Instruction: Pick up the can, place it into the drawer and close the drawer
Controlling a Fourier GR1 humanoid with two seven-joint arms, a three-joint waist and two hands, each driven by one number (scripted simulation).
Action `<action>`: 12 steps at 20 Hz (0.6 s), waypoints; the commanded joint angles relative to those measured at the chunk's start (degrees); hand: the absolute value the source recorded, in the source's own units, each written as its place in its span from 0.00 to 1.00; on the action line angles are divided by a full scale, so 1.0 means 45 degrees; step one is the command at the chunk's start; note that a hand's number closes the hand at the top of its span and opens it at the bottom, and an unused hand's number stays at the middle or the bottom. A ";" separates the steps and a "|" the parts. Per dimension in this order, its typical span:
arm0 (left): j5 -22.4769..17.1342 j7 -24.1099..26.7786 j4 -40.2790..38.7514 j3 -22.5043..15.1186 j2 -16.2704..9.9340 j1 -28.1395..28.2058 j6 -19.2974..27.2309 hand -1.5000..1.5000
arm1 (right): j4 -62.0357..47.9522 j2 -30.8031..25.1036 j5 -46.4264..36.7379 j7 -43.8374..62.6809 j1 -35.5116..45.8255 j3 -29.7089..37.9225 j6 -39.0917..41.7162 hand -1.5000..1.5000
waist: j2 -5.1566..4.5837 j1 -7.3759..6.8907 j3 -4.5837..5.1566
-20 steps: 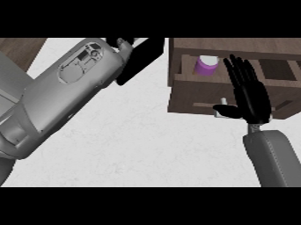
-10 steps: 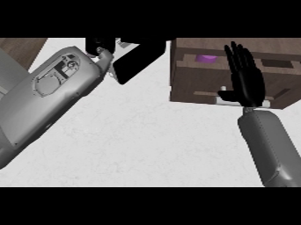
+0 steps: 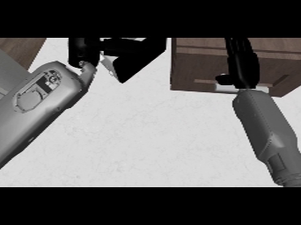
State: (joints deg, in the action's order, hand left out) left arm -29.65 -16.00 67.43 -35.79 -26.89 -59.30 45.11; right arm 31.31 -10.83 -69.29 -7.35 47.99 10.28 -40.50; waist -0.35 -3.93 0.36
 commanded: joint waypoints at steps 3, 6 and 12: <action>0.0554 0.0209 0.0521 -0.0080 0.0246 0.0713 0.0371 0.00 | -0.2304 0.0149 -0.0179 0.0112 0.1863 0.0366 -0.0828 0.00 | -0.0234 -0.0120 -0.0112; 0.0450 0.0358 0.1181 0.0151 -0.0407 0.1273 -0.0211 0.00 | -0.2976 0.0040 -0.0534 0.0660 0.2647 0.0342 -0.0751 0.00 | -0.0281 -0.0315 -0.0100; 0.0567 0.0295 0.1953 0.0238 -0.0610 0.1926 -0.0268 0.00 | -0.3683 -0.0385 -0.0059 0.0377 0.3282 0.0952 -0.0705 0.00 | -0.0329 -0.0418 -0.0115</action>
State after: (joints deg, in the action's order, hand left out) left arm -27.50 -14.69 74.25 -34.99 -29.14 -52.02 44.27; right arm 17.24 -12.45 -70.79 -5.61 59.24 12.84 -42.77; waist -1.12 -4.59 0.12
